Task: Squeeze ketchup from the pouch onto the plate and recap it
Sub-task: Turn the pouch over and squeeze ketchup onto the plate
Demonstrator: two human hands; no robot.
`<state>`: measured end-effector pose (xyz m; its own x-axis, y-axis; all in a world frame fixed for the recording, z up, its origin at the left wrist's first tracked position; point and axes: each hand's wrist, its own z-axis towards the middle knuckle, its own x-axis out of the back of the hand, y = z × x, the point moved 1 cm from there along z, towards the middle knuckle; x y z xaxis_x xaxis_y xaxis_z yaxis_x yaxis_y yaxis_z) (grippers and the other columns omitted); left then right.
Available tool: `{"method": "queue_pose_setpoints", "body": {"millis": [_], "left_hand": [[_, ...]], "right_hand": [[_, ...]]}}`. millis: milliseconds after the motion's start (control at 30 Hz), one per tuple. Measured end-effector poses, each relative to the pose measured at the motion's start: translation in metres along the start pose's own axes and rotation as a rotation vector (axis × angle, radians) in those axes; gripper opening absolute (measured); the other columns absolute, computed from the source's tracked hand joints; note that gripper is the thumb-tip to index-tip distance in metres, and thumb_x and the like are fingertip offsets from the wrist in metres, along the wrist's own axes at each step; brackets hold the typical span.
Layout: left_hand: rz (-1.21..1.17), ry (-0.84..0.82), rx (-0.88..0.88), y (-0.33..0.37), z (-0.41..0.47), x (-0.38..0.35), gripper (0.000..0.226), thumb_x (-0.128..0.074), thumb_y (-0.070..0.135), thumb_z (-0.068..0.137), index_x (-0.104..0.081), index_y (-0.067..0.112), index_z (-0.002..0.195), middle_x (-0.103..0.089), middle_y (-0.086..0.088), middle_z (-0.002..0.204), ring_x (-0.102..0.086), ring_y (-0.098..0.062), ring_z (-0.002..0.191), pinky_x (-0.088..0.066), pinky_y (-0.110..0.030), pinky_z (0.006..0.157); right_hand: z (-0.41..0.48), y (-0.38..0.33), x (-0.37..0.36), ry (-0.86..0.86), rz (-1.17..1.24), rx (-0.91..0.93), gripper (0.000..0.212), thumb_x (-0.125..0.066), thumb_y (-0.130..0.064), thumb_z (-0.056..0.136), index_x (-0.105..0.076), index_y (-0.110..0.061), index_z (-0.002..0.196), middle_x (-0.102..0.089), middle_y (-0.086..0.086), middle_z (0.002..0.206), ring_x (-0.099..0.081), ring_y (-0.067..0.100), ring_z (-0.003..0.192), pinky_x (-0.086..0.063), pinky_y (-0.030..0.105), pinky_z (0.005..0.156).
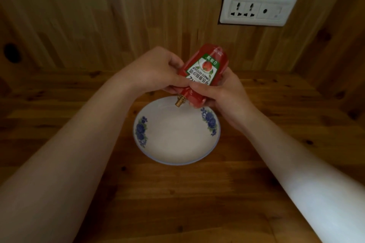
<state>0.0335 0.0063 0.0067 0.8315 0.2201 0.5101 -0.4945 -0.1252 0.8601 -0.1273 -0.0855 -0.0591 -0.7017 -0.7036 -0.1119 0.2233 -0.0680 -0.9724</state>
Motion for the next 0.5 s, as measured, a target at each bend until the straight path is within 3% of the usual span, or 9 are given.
{"method": "queue_pose_setpoints", "body": {"millis": [200, 333, 500], "left_hand": [[0.051, -0.070, 0.016, -0.0021, -0.0011, 0.0050, 0.029, -0.088, 0.015, 0.071, -0.074, 0.014, 0.097, -0.080, 0.004, 0.081, -0.077, -0.008, 0.076, -0.059, -0.018, 0.061], [0.086, -0.119, 0.023, -0.0028, -0.0029, 0.0080, 0.032, -0.088, 0.015, 0.070, -0.073, 0.017, 0.098, -0.080, 0.006, 0.081, -0.077, -0.008, 0.078, -0.060, -0.020, 0.063], [0.072, -0.132, 0.034, -0.0054, -0.0038, 0.0069, 0.035, -0.085, 0.004, 0.073, -0.072, 0.011, 0.105, -0.080, -0.004, 0.087, -0.078, -0.014, 0.082, -0.063, -0.027, 0.068]], "right_hand": [[-0.0003, -0.0004, -0.0041, 0.011, -0.102, 0.039, 0.072, -0.094, -0.017, 0.057, -0.060, -0.022, 0.120, -0.080, 0.003, 0.113, -0.077, 0.020, 0.106, -0.064, 0.039, 0.085], [0.0010, 0.0020, -0.0036, -0.027, -0.175, 0.061, 0.076, -0.095, 0.001, 0.066, -0.055, -0.026, 0.125, -0.077, 0.001, 0.118, -0.075, 0.016, 0.111, -0.063, 0.033, 0.087], [0.0012, 0.0046, -0.0038, -0.047, -0.236, 0.077, 0.074, -0.094, -0.002, 0.066, -0.055, -0.036, 0.119, -0.077, -0.005, 0.117, -0.074, 0.014, 0.113, -0.062, 0.034, 0.091]]}}
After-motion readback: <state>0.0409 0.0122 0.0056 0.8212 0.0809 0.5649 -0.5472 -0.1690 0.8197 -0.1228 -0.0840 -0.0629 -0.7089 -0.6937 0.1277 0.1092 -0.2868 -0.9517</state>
